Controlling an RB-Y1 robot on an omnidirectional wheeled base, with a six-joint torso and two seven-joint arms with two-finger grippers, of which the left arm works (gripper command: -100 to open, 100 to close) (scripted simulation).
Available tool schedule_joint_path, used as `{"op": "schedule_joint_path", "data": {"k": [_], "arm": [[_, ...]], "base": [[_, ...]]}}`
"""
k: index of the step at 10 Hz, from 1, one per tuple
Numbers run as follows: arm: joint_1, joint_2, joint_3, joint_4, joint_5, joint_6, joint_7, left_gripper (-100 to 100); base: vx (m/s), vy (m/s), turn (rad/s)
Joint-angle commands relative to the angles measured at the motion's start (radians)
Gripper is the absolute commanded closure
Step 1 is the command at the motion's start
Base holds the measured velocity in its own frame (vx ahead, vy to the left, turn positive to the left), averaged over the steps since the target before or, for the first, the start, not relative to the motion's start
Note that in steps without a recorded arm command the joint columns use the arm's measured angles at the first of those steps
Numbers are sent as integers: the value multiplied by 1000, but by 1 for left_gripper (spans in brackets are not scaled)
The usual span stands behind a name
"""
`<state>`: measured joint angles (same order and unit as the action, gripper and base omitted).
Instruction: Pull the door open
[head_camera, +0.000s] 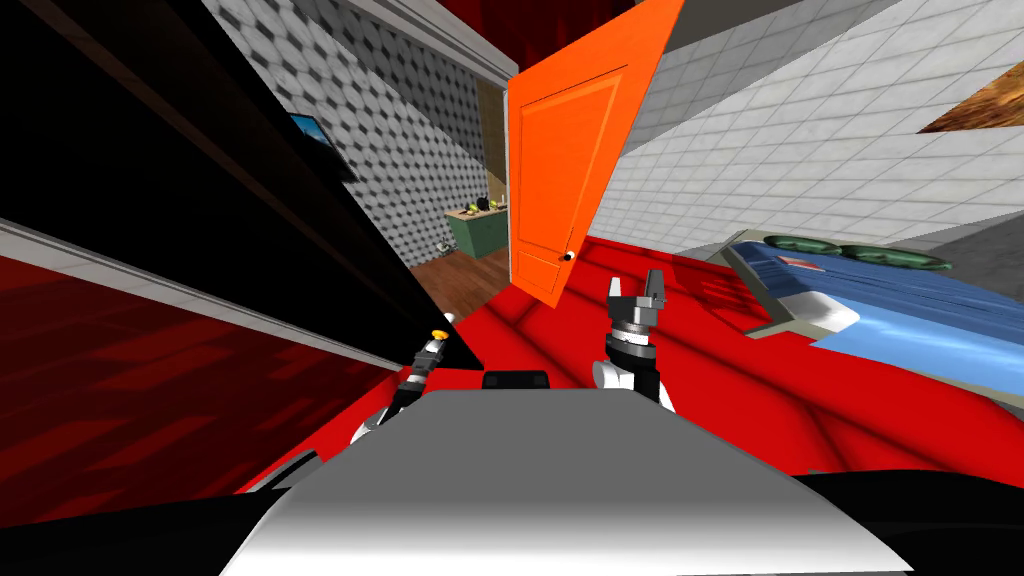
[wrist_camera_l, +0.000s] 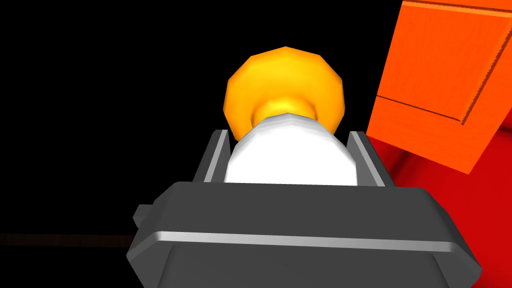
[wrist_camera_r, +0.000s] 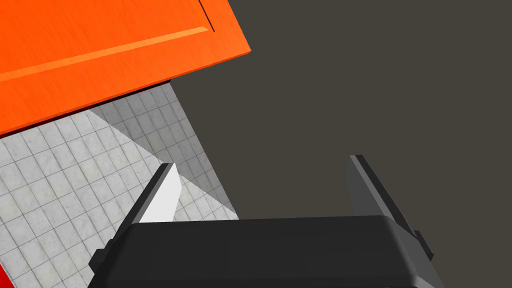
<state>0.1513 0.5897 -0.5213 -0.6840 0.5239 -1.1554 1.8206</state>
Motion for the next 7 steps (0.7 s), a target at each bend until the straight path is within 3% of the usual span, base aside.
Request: {"op": "schedule_joint_path", "data": {"k": [1,7], "arm": [[6,5,-9,13,-4,-23,11,100],[21,22,-32,47,-15,-89,42,100]], "base": [[-211,74,-190],[-204,77,-149]]}}
